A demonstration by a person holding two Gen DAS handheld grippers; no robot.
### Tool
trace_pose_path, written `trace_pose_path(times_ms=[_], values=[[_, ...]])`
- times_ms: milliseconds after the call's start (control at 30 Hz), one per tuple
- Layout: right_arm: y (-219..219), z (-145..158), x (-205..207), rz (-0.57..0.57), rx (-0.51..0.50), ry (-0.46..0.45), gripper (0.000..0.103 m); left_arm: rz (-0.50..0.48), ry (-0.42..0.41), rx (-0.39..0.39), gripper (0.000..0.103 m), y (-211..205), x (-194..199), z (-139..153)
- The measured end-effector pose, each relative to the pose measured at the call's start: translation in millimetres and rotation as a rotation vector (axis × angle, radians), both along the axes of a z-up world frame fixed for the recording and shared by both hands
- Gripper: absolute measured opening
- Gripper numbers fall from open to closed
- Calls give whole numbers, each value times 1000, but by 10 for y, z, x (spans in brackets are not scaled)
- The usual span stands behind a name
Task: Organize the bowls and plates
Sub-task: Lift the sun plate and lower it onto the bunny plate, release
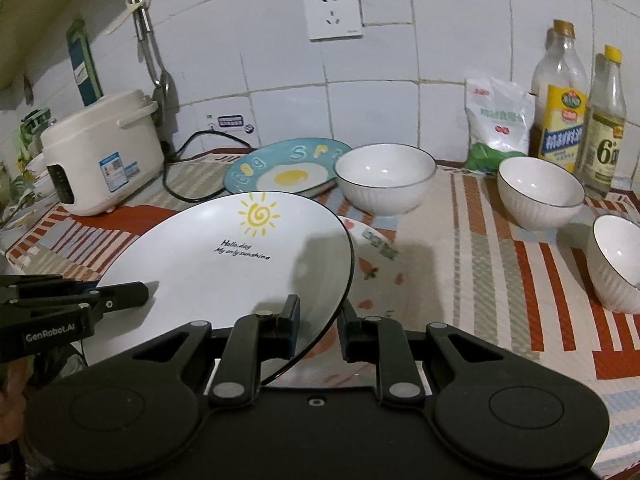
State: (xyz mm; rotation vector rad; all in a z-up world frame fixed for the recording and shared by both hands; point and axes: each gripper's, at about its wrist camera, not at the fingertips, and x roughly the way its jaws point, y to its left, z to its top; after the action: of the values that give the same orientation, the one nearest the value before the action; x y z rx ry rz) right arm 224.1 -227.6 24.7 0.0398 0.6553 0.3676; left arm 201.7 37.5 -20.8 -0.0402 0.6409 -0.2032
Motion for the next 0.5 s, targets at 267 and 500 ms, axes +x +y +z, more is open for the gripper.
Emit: trace_pose_path(times_ms=[267,500], values=[[-72,-176,264,-23,19,39,24,-1,13,38,24,-139,218,-135],[-123,-233,329,-16,-7,48,24,-22,44,22,24,-179,360,-220]])
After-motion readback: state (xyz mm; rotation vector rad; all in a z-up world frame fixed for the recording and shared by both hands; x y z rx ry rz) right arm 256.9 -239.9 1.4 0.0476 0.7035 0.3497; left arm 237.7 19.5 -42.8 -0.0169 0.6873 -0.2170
